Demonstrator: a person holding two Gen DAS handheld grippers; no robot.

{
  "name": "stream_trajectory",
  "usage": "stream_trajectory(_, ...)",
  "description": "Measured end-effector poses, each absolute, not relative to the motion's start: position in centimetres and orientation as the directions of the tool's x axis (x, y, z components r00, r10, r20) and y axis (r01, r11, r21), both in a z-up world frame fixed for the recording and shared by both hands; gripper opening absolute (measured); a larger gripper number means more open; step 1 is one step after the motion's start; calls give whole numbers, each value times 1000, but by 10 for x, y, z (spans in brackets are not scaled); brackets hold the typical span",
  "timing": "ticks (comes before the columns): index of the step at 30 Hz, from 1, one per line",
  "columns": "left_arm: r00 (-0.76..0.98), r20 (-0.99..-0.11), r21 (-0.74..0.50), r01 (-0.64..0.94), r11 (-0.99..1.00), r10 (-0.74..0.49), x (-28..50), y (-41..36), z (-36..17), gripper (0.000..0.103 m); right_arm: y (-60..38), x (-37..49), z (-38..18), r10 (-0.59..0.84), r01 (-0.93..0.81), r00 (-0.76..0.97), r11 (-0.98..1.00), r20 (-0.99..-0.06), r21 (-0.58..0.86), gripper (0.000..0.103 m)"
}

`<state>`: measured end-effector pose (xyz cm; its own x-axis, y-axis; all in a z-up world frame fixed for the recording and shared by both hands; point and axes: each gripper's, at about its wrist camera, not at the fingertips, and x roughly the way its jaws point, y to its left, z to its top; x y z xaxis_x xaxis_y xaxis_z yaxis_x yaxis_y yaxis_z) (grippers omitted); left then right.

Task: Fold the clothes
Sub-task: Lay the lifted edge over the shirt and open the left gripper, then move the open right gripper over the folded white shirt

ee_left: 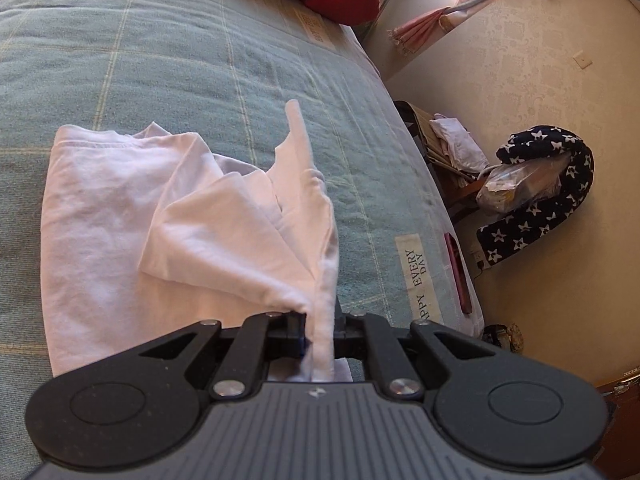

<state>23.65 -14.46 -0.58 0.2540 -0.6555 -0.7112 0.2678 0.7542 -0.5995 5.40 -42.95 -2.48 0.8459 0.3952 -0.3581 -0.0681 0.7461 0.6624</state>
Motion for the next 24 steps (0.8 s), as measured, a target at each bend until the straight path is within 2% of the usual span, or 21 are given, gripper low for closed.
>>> stream_trajectory(14, 216, -774, -536, 277, 798, -595, 239, -178, -35, 9, -439, 52, -34, 362, -20, 847, 754, -389, 657, 103)
stream_trajectory(19, 224, -793, -486, 327, 811, -566, 236, -195, -31, 27, -437, 53, -34, 357, -16, 843, 765, -403, 644, 103)
stream_trajectory(21, 225, -799, -462, 364, 809, -558, 234, -204, -26, 39, -437, 52, -34, 351, -13, 843, 770, -407, 638, 103)
stream_trajectory(24, 237, -816, -397, 434, 809, -528, 227, -220, -17, 48, -439, 50, -33, 341, -4, 846, 773, -410, 635, 103)
